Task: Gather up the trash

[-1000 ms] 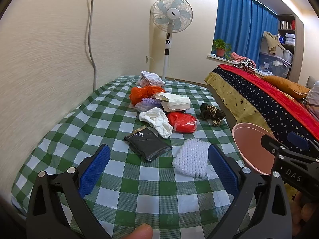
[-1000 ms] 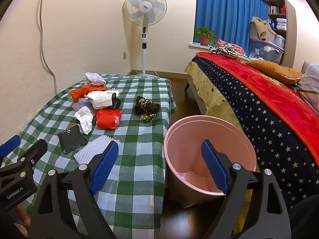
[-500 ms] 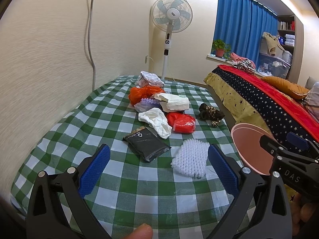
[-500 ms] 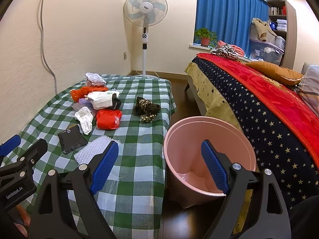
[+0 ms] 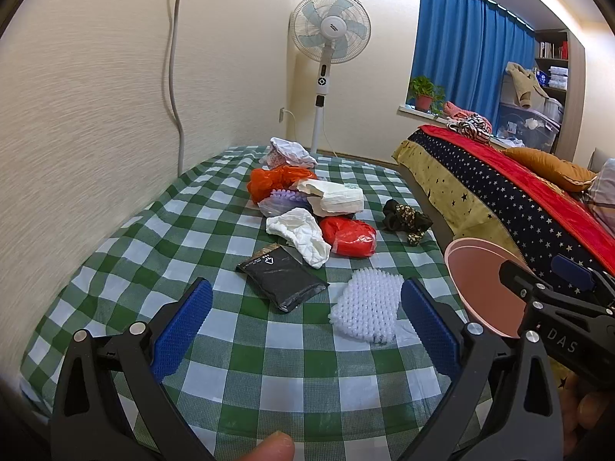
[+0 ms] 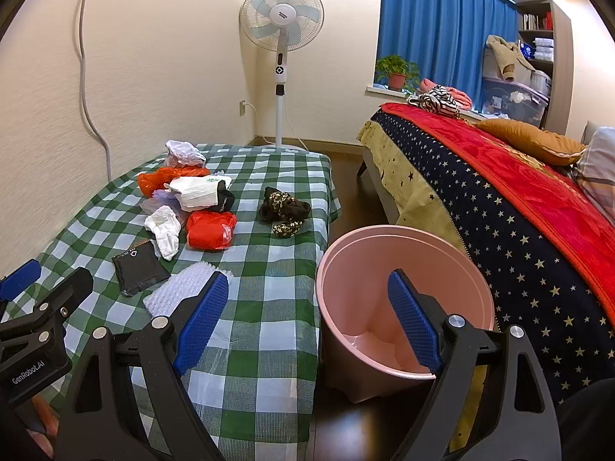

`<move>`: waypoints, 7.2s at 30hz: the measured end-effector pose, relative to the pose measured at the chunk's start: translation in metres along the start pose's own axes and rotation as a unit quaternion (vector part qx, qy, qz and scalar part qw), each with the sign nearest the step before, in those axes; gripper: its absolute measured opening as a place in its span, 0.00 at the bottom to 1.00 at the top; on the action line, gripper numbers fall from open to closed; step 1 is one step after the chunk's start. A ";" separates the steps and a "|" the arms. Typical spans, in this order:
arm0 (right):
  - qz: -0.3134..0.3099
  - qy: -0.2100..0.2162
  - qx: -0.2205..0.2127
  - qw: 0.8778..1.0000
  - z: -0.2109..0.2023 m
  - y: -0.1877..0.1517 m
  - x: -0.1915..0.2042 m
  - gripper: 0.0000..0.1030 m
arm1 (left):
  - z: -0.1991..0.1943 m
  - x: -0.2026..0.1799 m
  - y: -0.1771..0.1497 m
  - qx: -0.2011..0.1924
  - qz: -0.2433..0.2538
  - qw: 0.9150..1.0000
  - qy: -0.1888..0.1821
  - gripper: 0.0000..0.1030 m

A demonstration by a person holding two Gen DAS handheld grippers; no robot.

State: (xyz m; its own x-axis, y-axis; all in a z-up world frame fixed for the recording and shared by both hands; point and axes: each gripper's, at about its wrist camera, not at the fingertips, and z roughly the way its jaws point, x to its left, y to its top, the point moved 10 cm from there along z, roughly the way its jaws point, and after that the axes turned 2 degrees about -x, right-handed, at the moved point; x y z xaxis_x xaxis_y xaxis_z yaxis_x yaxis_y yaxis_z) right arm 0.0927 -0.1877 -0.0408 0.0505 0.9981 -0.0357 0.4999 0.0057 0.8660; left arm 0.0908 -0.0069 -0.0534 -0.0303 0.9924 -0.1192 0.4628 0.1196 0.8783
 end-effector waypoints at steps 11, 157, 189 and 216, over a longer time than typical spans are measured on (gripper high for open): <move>0.000 0.000 0.000 1.000 0.000 0.000 0.000 0.81 | 0.000 0.000 0.000 0.000 0.000 1.000 0.000 0.92; 0.112 -0.058 0.004 0.992 0.036 0.073 -0.191 0.04 | 0.076 -0.187 0.057 0.065 0.057 0.985 -0.147 0.00; 0.127 -0.087 0.024 0.988 0.051 0.062 -0.205 0.13 | 0.106 -0.235 0.037 0.103 0.061 0.971 -0.205 0.02; 0.105 -0.035 -0.013 0.994 0.028 0.071 -0.142 0.34 | 0.069 -0.083 0.034 0.084 0.007 0.990 -0.114 0.40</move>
State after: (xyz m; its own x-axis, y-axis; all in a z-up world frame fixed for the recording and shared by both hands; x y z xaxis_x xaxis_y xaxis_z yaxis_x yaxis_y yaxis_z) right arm 0.1450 -0.3303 0.0115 0.2113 0.9709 0.1126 0.4501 -0.1989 0.8705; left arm 0.1698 -0.0876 -0.0452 0.1692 0.9592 -0.2266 0.6032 0.0811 0.7935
